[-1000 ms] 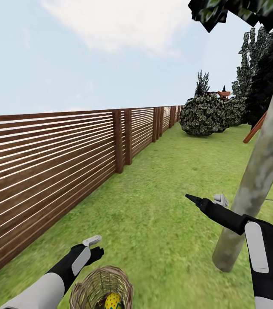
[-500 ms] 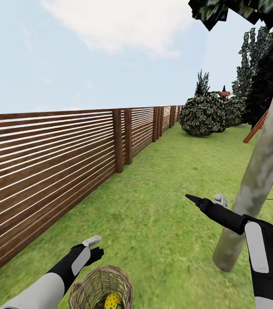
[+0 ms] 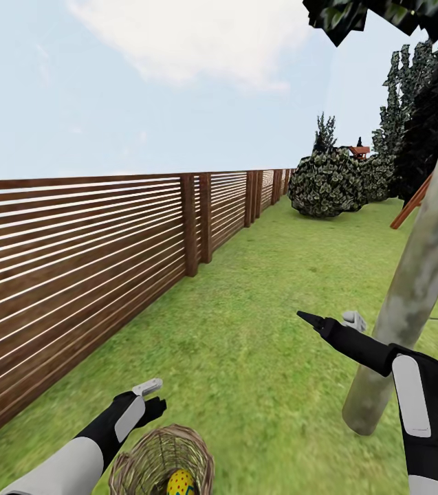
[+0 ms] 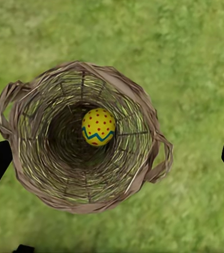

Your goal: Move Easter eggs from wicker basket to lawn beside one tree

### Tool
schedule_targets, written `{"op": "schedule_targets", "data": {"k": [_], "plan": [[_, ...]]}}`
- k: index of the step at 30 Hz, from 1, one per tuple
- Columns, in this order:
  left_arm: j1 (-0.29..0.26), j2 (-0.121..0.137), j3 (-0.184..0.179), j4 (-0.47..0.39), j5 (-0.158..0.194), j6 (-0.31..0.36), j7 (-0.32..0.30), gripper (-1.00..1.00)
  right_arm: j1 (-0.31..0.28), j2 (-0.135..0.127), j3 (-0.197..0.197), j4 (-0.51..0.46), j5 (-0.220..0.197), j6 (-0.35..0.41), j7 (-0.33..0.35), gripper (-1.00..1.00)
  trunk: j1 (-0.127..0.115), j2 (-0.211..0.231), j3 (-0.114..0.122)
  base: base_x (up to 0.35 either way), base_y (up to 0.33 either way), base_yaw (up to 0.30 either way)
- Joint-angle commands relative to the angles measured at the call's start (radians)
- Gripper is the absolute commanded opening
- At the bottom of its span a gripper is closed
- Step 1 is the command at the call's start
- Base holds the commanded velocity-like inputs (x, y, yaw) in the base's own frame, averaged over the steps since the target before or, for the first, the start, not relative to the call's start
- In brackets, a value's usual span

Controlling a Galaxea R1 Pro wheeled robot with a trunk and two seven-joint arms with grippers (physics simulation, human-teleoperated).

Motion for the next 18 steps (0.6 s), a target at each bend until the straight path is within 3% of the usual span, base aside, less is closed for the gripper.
{"op": "schedule_targets", "data": {"k": [1, 18], "plan": [[-0.001, 0.001, -0.008, -0.002, 0.011, 0.002, 0.009, 1.00, -0.001, 0.000, -0.002, 0.000, 0.009, 0.004, 0.010, 1.00, 0.004, -0.009, -0.005, 0.000, 0.000, 0.000], [-0.006, 0.001, -0.008, 0.018, 0.009, 0.008, 0.011, 1.00, -0.001, 0.000, -0.004, -0.003, 0.006, 0.004, 0.010, 1.00, 0.069, -0.128, -0.058, 0.000, 0.000, 0.000]]}}
